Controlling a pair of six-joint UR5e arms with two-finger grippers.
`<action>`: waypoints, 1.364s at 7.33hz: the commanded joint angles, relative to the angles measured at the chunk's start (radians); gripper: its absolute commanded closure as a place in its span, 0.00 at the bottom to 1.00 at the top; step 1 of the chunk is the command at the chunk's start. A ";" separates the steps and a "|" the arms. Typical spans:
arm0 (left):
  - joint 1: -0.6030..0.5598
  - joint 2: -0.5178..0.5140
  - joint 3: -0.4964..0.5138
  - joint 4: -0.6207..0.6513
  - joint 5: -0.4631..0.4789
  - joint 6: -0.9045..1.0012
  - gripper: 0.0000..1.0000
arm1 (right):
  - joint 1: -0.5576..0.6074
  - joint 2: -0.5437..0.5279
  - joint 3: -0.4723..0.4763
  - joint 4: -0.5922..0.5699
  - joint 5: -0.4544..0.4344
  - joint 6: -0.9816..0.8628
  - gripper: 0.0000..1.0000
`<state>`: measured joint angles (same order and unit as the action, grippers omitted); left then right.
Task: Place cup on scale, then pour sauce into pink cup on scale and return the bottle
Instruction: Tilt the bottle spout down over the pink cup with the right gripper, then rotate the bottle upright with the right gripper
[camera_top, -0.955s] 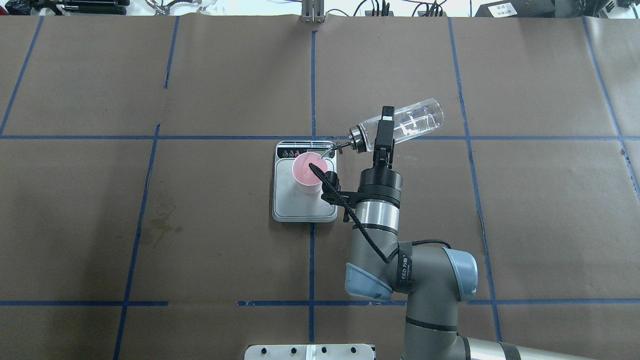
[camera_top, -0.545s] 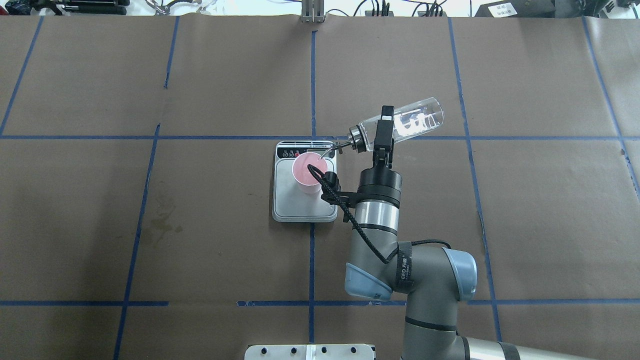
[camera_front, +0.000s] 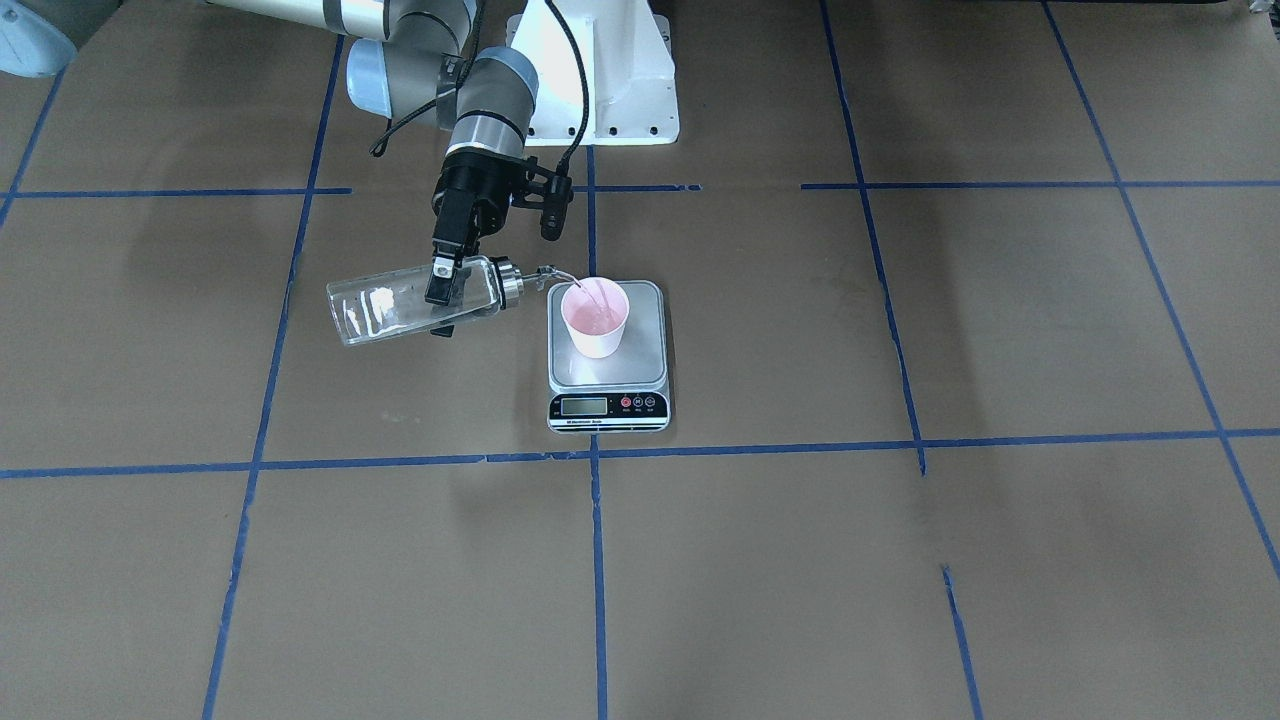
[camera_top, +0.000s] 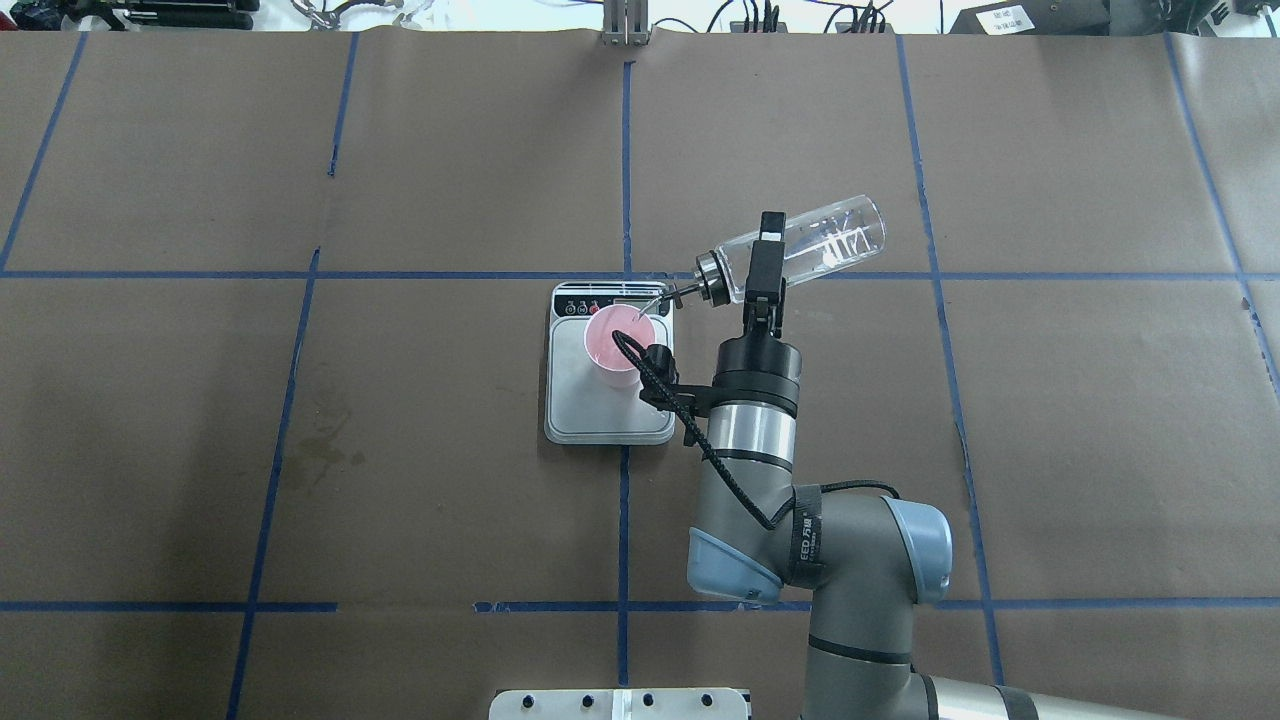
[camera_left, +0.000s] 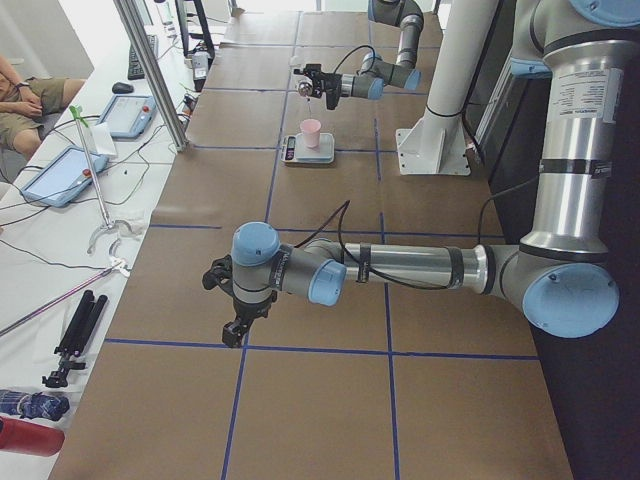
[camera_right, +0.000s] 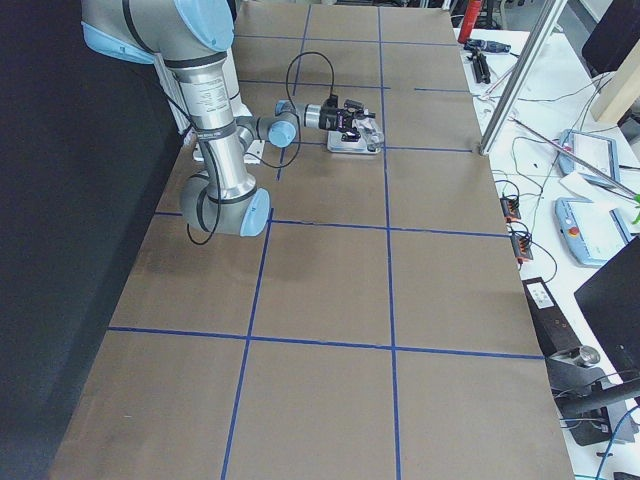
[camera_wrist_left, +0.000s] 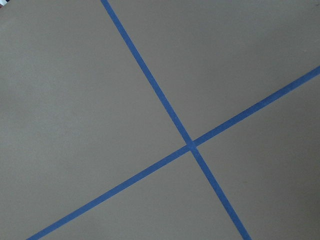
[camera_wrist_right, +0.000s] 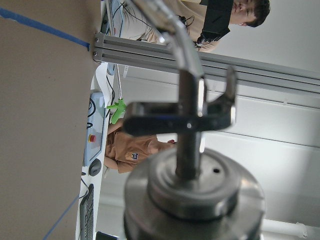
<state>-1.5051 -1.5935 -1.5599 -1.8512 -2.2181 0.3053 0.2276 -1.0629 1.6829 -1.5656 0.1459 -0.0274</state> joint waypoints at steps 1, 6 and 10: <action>0.000 0.003 -0.002 0.001 0.000 0.000 0.00 | -0.007 0.008 0.001 0.010 0.001 0.007 1.00; 0.000 0.004 0.000 0.004 -0.002 0.000 0.00 | -0.016 0.009 0.006 0.116 0.033 0.029 1.00; 0.000 0.004 0.001 0.003 -0.002 0.000 0.00 | -0.016 0.009 0.018 0.207 0.148 0.379 1.00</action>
<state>-1.5053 -1.5892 -1.5586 -1.8484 -2.2191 0.3053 0.2107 -1.0532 1.6941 -1.4223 0.2509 0.2358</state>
